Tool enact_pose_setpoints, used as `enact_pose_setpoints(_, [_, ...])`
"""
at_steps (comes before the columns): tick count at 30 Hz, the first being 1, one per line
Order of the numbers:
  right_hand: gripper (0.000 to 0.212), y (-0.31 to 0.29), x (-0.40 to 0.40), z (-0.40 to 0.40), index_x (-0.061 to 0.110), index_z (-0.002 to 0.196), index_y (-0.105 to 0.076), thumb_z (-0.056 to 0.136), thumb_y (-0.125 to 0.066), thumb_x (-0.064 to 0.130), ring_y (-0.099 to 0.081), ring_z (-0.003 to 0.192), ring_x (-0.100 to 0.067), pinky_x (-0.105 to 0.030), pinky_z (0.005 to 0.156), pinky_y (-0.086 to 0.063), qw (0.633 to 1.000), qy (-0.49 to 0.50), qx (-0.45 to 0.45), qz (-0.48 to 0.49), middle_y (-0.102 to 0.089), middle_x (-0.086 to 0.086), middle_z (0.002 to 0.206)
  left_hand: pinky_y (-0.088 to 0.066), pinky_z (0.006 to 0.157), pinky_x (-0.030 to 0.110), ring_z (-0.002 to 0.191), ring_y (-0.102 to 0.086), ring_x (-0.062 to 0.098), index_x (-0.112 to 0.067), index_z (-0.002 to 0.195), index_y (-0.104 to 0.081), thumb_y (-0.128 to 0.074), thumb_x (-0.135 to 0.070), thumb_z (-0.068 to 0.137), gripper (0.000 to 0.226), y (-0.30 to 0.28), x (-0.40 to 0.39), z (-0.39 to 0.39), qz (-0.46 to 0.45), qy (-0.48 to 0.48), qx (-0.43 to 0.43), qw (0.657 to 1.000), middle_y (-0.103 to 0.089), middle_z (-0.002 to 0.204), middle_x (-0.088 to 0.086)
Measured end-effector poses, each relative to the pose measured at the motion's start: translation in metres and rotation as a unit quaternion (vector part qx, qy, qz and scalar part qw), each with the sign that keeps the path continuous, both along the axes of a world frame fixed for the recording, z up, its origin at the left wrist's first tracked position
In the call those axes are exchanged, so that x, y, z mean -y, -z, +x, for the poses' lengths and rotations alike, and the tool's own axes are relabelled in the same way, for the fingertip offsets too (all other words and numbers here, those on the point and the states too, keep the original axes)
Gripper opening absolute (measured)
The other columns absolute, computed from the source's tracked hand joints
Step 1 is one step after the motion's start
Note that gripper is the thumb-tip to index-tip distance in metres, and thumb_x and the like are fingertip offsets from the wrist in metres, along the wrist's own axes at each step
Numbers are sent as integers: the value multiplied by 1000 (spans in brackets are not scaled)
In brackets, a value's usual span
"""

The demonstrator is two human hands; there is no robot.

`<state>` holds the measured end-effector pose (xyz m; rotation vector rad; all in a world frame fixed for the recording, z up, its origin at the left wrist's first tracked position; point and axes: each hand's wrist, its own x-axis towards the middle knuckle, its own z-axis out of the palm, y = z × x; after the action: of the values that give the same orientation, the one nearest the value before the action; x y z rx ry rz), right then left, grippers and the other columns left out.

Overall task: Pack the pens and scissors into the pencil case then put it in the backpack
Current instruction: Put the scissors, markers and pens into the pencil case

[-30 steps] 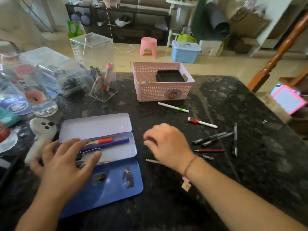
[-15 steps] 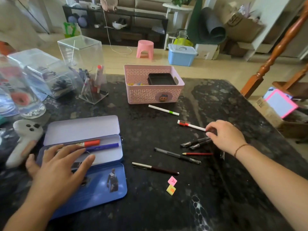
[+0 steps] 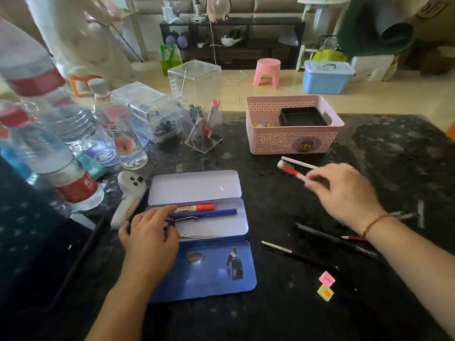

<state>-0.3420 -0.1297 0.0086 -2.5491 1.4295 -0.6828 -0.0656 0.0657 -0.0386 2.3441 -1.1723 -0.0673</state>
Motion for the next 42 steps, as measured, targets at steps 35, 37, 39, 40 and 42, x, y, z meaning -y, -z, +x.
enact_pose_setpoints(35, [25, 9, -66, -105, 35, 101, -65, 80, -56, 46, -59, 98, -7, -29, 85, -50, 984, -93, -134, 73, -66, 15, 102, -37, 90, 56, 100, -56, 33, -34, 89, -73, -41, -57, 71, 43, 2, 10, -24, 23, 115, 29, 993, -70, 98, -7])
enact_pose_setpoints(37, [34, 12, -82, -98, 37, 114, -59, 81, -57, 43, -53, 107, -3, -22, 93, -44, 961, -201, -157, 103, -58, 18, 120, -38, 88, 56, 100, -56, 33, -34, 88, -72, -41, -58, 71, 43, 2, 12, -27, 24, 119, 30, 992, -69, 98, -7])
enact_pose_setpoints(39, [38, 16, -91, -90, 38, 120, -54, 82, -58, 40, -52, 108, -7, -25, 91, -45, 937, -270, -181, 123, -49, 17, 130, -38, 88, 55, 101, -56, 33, -34, 88, -72, -41, -58, 71, 43, 2, 14, -30, 20, 120, 28, 992, -70, 99, -7])
enact_pose_setpoints(40, [38, 19, -93, -86, 37, 120, -53, 82, -57, 40, -53, 104, -9, -27, 87, -47, 929, -292, -195, 118, -48, 17, 130, -37, 88, 54, 101, -56, 33, -34, 88, -73, -40, -57, 71, 44, 2, 15, -32, 19, 121, 26, 992, -70, 99, -6])
enact_pose_setpoints(42, [34, 24, -93, -82, 36, 116, -55, 82, -57, 39, -52, 96, -10, -29, 79, -48, 921, -310, -215, 98, -50, 15, 123, -37, 89, 54, 102, -55, 34, -34, 89, -73, -40, -57, 71, 44, 1, 15, -34, 20, 124, 20, 992, -70, 100, -5])
